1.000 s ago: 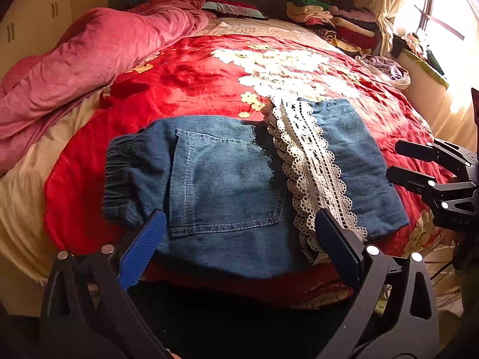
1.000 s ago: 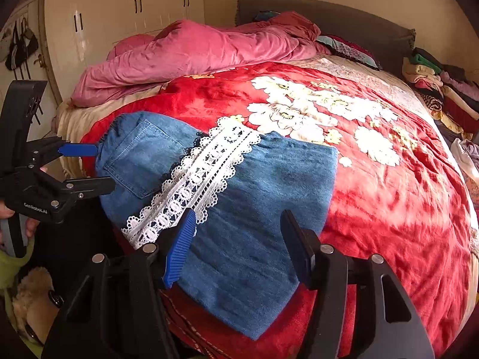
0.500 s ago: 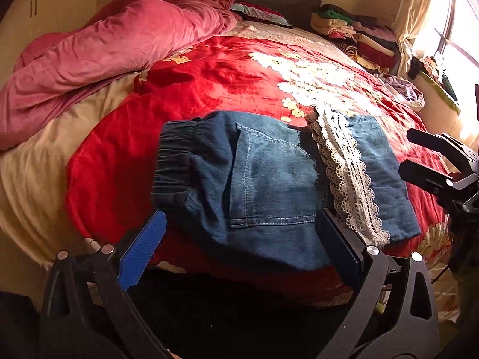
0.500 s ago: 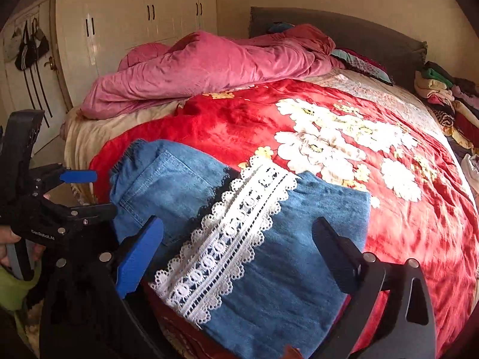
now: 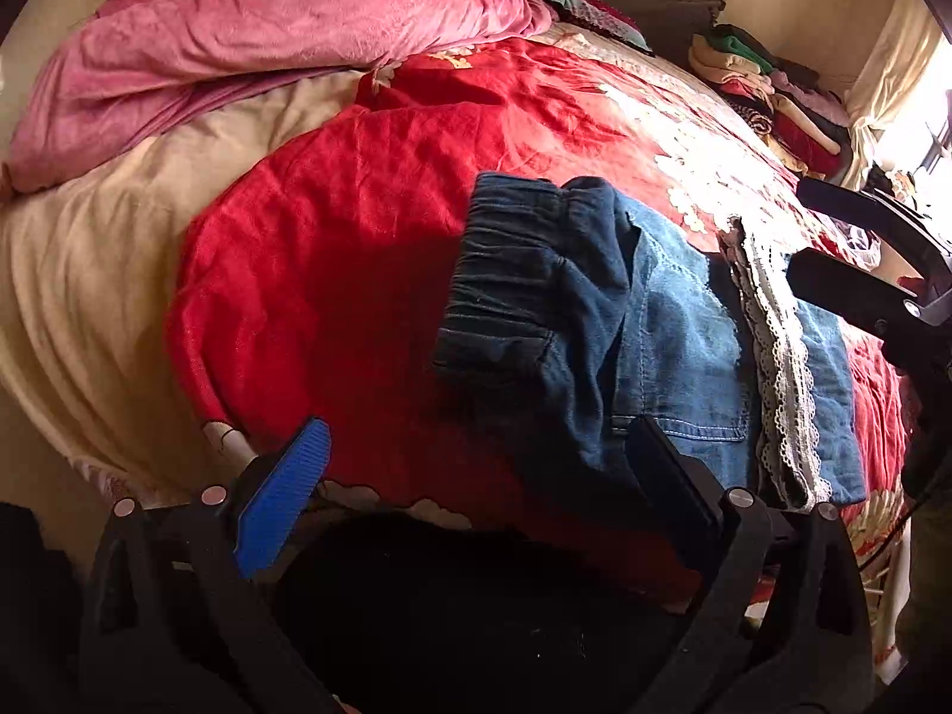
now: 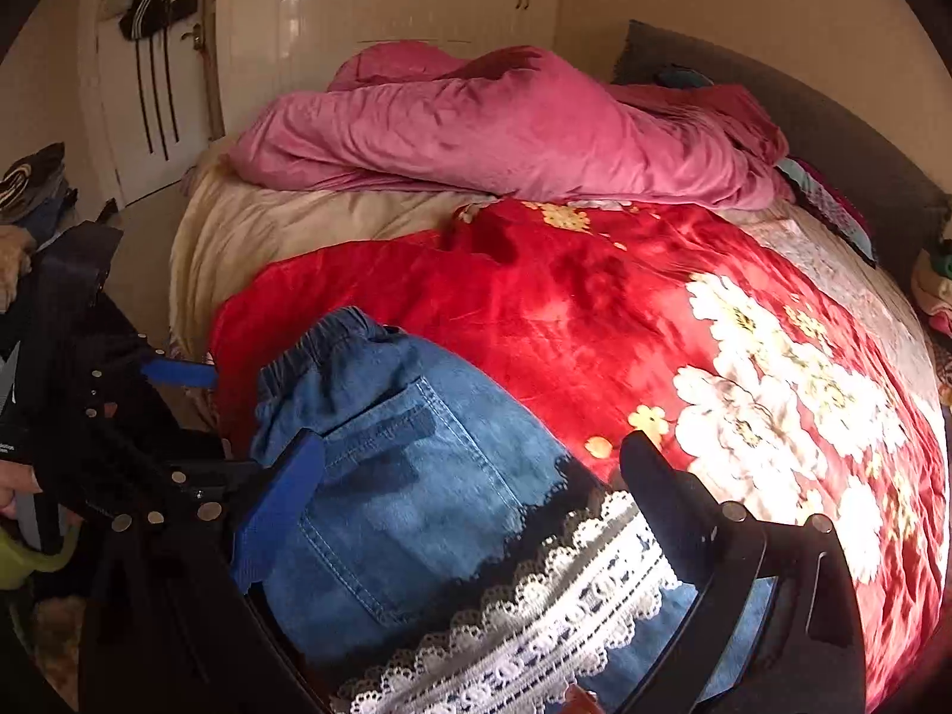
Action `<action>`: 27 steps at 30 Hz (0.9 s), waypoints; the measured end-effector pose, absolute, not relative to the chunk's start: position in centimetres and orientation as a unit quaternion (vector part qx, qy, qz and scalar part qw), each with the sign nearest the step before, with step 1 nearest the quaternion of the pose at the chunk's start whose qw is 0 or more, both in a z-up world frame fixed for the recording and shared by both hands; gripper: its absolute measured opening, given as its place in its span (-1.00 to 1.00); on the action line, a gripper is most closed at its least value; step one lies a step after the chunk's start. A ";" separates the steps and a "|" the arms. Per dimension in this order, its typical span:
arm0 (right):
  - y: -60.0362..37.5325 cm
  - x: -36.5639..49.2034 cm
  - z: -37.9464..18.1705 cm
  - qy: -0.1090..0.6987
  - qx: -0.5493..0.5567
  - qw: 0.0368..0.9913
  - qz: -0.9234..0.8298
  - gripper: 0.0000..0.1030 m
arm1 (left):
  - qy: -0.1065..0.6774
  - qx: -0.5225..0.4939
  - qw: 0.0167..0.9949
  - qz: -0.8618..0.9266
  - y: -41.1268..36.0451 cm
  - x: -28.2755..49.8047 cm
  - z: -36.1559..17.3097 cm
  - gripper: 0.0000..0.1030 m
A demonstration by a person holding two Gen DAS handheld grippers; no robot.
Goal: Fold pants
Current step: 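Grasp the elastic waistband with the right gripper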
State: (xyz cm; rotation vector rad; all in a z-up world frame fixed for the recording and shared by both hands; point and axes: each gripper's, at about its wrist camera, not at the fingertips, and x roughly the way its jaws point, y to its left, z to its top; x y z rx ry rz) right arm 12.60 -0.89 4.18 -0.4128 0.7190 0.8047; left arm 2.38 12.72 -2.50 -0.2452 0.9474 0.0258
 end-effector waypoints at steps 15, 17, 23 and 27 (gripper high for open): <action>4.8 17.8 1.6 0.409 -0.221 0.765 0.446 0.92 | 0.456 -0.159 0.876 -0.010 12.7 3.8 -4.0 0.69; 5.5 17.9 1.4 0.413 -0.219 0.752 0.465 0.91 | 0.455 -0.165 0.875 -0.015 12.8 4.1 -4.2 0.49; 8.0 18.1 0.3 0.429 -0.229 0.722 0.492 0.75 | 0.453 -0.176 0.872 -0.053 12.5 4.5 -4.3 -0.22; 9.3 18.3 -1.0 0.453 -0.227 0.696 0.509 0.33 | 0.454 -0.183 0.871 -0.054 12.5 4.4 -4.6 -0.22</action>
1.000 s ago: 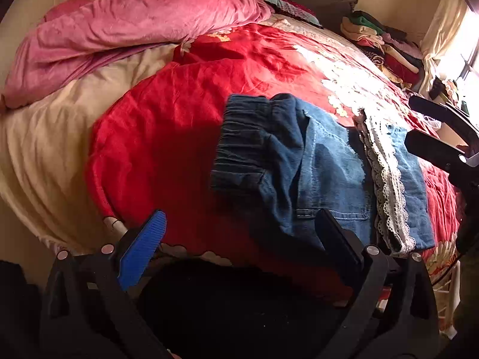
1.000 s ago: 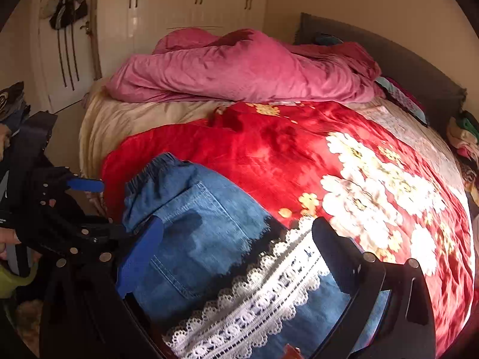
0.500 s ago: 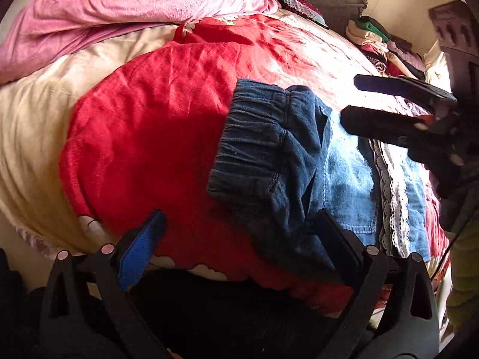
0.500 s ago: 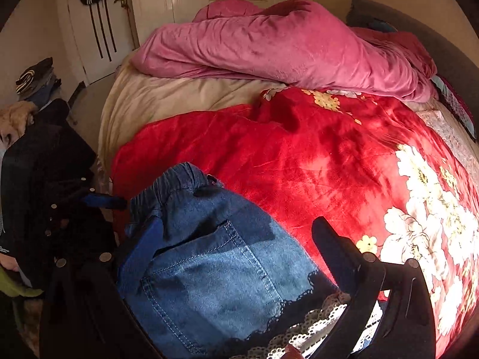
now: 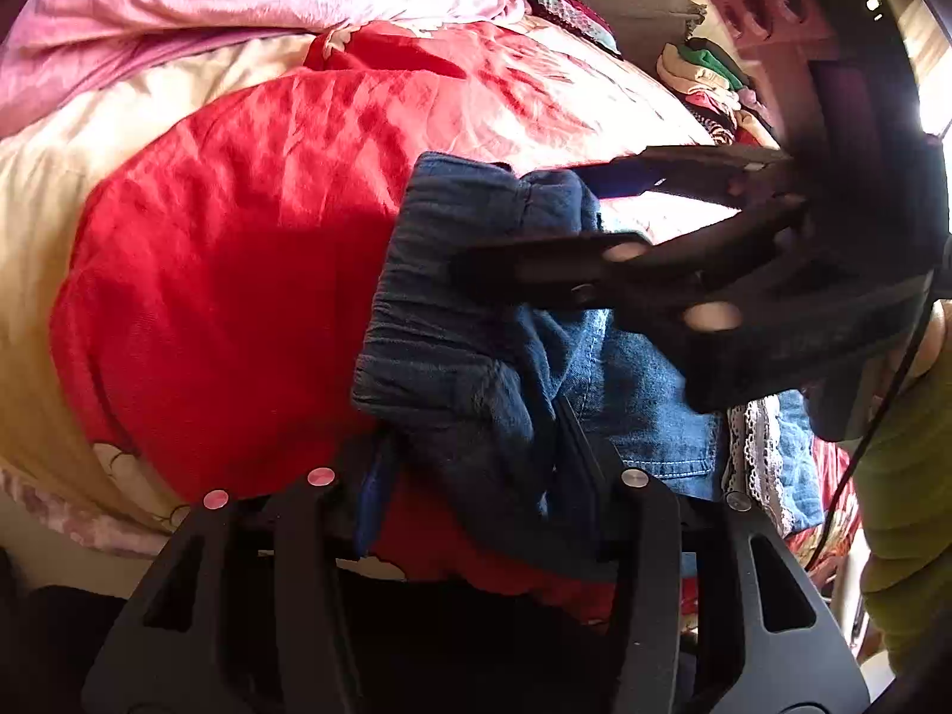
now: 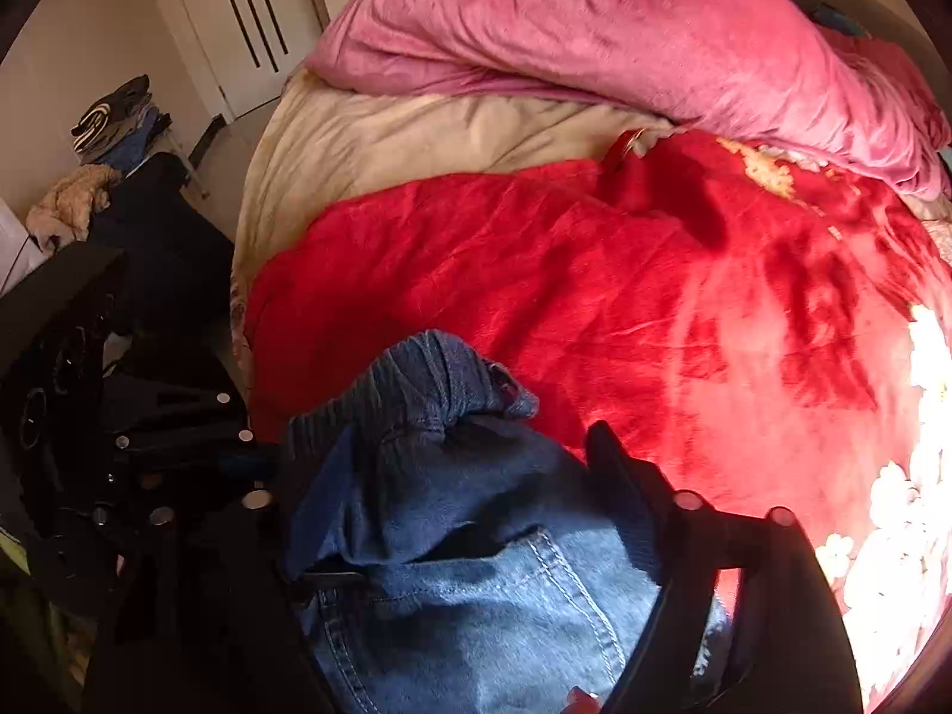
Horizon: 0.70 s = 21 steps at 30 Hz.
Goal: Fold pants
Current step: 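Grasp the elastic waistband with the right gripper, then lift the waistband with the right gripper and fold it over onto the lace hem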
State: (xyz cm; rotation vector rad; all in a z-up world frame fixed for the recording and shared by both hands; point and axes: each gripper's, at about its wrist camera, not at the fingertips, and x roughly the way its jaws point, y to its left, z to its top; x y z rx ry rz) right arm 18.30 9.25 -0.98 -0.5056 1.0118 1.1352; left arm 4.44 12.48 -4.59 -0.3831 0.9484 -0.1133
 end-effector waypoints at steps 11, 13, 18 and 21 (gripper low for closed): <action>4.5 17.1 1.3 0.426 -0.144 0.694 0.562 -0.35 | 0.433 -0.199 0.876 -0.080 12.4 3.9 -3.7 0.04; 2.7 16.7 2.3 0.418 -0.124 0.699 0.567 -0.35 | 0.430 -0.201 0.875 -0.090 12.0 3.9 -3.1 0.17; -1.8 15.7 4.6 0.385 -0.098 0.721 0.568 -0.35 | 0.433 -0.227 0.858 -0.157 10.0 4.7 -2.0 0.18; -4.4 15.4 5.5 0.370 -0.094 0.736 0.560 -0.35 | 0.432 -0.223 0.851 -0.198 7.4 5.3 -0.9 0.13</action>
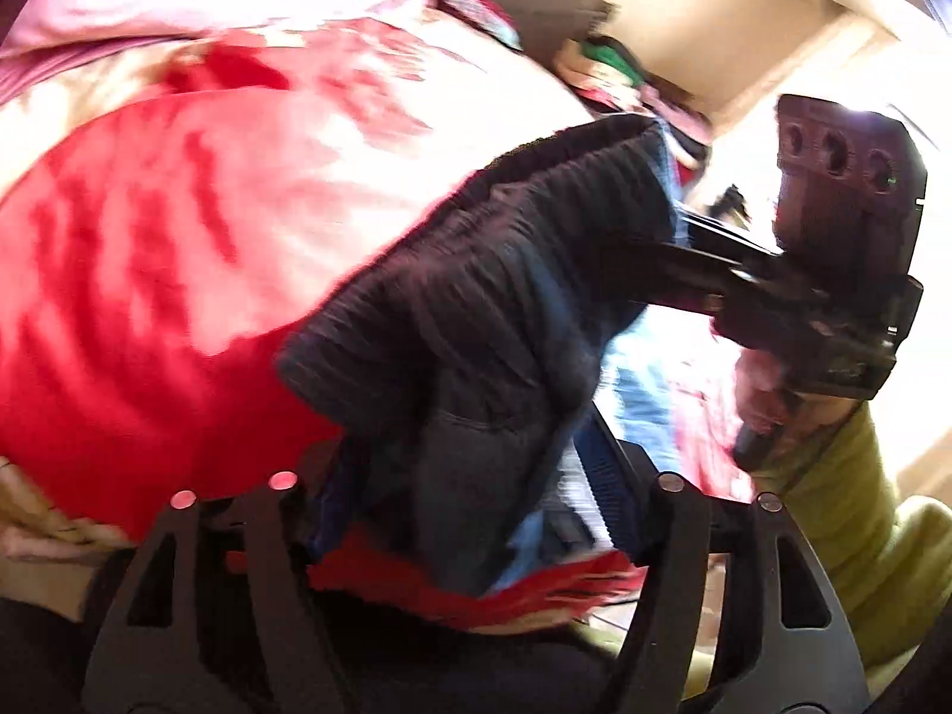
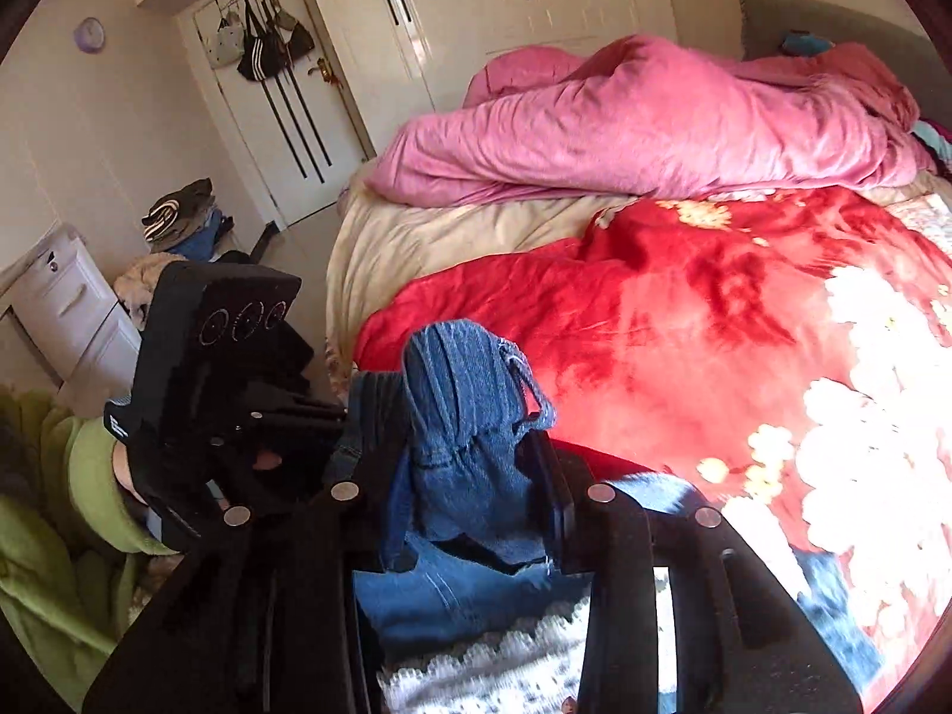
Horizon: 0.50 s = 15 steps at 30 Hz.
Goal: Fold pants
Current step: 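Lift the waistband with the right gripper and fold it over onto the lace hem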
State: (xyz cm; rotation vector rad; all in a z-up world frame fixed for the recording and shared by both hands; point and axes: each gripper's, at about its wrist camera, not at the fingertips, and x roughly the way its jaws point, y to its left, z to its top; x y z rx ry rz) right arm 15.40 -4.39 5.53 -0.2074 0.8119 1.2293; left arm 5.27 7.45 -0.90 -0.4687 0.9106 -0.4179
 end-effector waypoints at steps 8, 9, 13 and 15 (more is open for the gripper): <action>-10.4 15.6 6.3 0.347 -0.083 0.777 0.518 -0.29 | 0.435 -0.210 0.841 -0.245 2.1 6.6 0.7 0.09; -11.2 15.6 6.3 0.347 -0.076 0.783 0.510 -0.20 | 0.435 -0.211 0.838 -0.252 1.4 6.7 0.8 0.09; -15.4 15.5 5.6 0.351 -0.027 0.812 0.465 0.16 | 0.447 -0.183 0.825 -0.294 -2.3 6.7 0.4 0.19; -17.8 15.2 5.2 0.356 0.002 0.830 0.429 0.26 | 0.458 -0.156 0.818 -0.312 -4.1 6.4 -0.1 0.20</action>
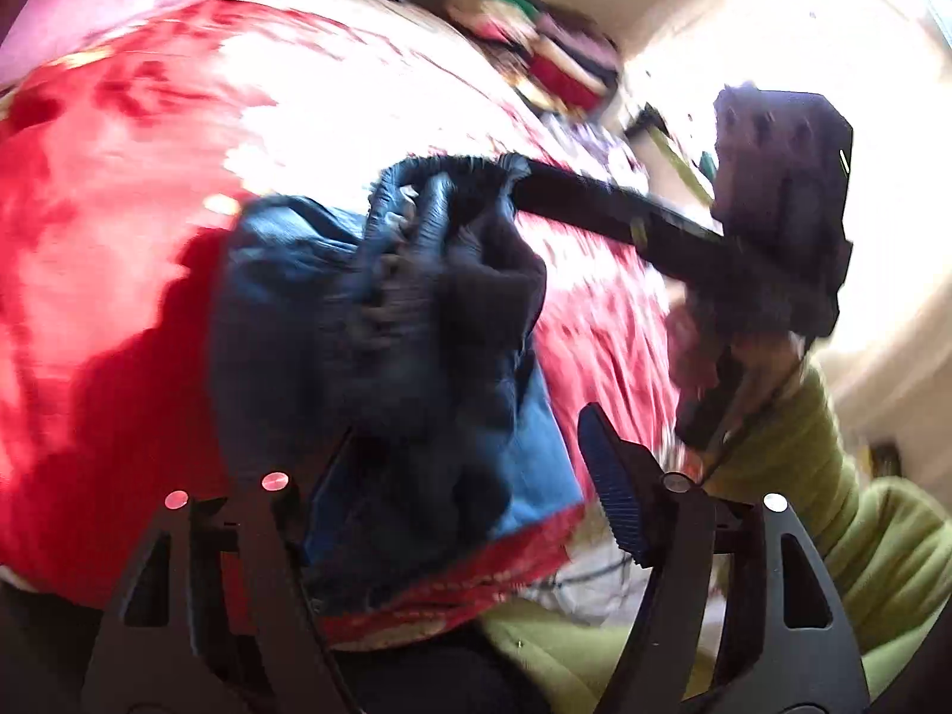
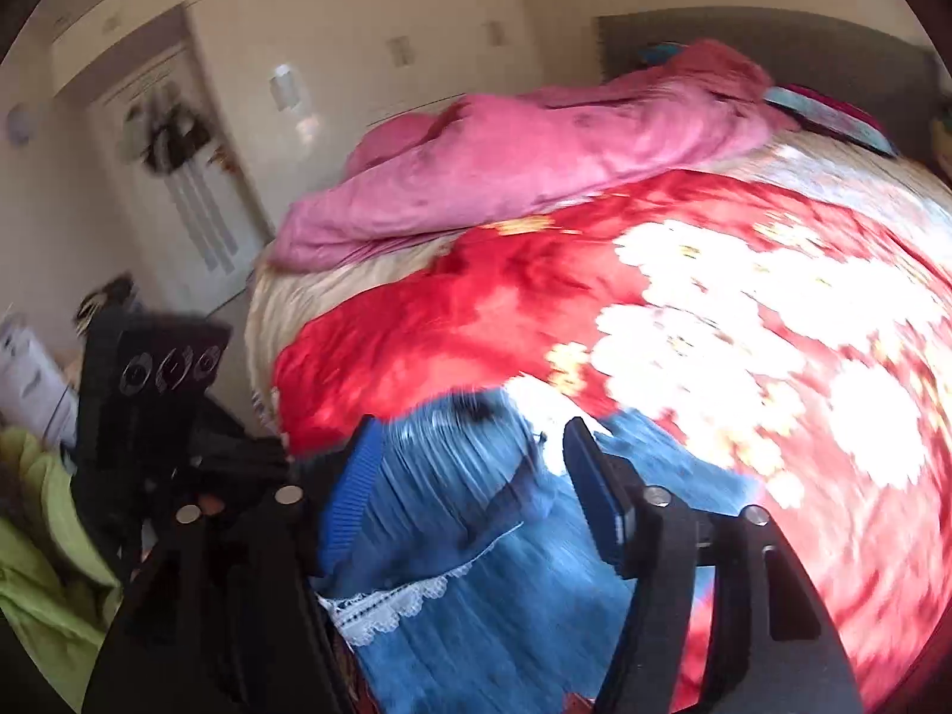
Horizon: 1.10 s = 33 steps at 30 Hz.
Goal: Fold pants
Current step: 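Lift the waistband with the right gripper and fold it over onto the lace hem, then open the right gripper and release the folded waistband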
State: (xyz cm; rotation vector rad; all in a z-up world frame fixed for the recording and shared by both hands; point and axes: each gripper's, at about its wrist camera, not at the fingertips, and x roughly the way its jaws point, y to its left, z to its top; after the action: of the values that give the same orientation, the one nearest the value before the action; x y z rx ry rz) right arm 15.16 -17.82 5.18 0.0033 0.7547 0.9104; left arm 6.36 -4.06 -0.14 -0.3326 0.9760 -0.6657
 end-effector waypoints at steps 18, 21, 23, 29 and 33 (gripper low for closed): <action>-20.0 14.2 -2.3 0.453 -0.011 0.846 0.282 0.38 | 0.462 -0.080 0.841 -0.270 -5.7 4.8 -0.4 0.50; -20.3 13.4 -0.6 0.429 -0.005 0.858 0.283 0.45 | 0.455 -0.068 0.852 -0.249 -5.2 5.0 0.1 0.64; -20.8 12.7 0.5 0.411 0.000 0.868 0.279 0.45 | 0.451 -0.069 0.857 -0.238 -4.5 4.9 0.5 0.73; -21.9 10.8 3.0 0.377 0.008 0.884 0.275 0.48 | 0.442 -0.063 0.869 -0.211 -3.1 4.6 1.4 0.81; -22.4 9.4 4.0 0.363 0.006 0.893 0.268 0.48 | 0.441 -0.064 0.873 -0.199 -2.7 4.9 1.6 0.81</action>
State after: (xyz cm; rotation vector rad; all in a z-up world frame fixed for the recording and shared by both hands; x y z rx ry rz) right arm 9.44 -22.36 4.03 0.0127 0.7525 0.5562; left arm 4.91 -2.69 1.56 -0.1345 0.9223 -0.4152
